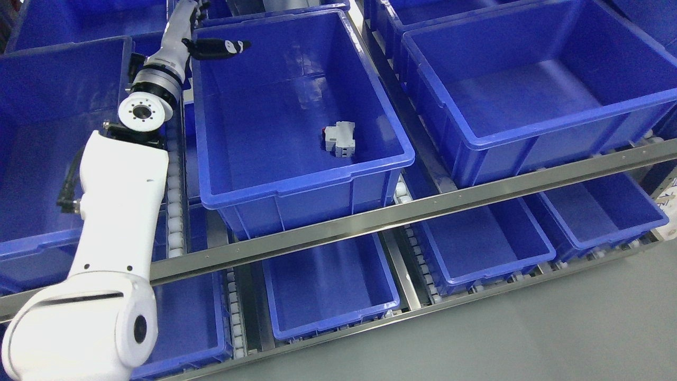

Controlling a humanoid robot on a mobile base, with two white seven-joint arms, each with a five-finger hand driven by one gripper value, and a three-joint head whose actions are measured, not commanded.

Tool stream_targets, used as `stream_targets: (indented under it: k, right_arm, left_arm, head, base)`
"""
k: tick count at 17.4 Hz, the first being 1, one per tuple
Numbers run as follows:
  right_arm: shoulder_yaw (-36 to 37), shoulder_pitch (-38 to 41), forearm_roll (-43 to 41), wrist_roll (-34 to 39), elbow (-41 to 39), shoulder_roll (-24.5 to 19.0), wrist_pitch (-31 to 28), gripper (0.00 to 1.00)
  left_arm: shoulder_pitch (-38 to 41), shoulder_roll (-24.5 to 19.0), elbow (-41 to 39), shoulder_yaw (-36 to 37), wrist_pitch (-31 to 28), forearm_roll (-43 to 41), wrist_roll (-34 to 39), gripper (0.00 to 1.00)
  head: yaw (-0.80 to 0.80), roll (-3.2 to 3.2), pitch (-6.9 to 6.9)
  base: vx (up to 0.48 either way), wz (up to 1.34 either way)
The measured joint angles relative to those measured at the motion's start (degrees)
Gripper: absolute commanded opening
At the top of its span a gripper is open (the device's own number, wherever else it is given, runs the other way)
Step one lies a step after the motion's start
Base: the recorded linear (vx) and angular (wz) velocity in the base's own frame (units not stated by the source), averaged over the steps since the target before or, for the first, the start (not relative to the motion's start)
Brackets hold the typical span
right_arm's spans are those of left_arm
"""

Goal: Place circuit breaker on shelf
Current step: 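Open the left hand, release the breaker, and withdraw the hand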

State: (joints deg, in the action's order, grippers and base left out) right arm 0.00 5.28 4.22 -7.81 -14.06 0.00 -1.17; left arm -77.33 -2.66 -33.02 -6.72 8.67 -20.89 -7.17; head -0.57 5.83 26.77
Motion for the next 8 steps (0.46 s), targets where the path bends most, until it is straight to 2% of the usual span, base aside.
stream_targets:
  k: [4,8]
  right_arm:
    - [0.0,0.0,0.0,0.0,0.0,0.0,0.0,1.00]
    - [0.0,0.0,0.0,0.0,0.0,0.0,0.0,1.00]
  left_arm:
    - [9.0,0.9,-10.9,-3.2,-4.5,6.0,1.3,1.00]
    - [18.9,1.5,-22.6,-4.0,-5.5,9.2,1.6,1.00]
  head:
    - [0.00,0.00,-0.01]
    - [0.00,0.00,-0.01]
  base:
    - [-0.028,-0.05]
    - [0.000,0.05]
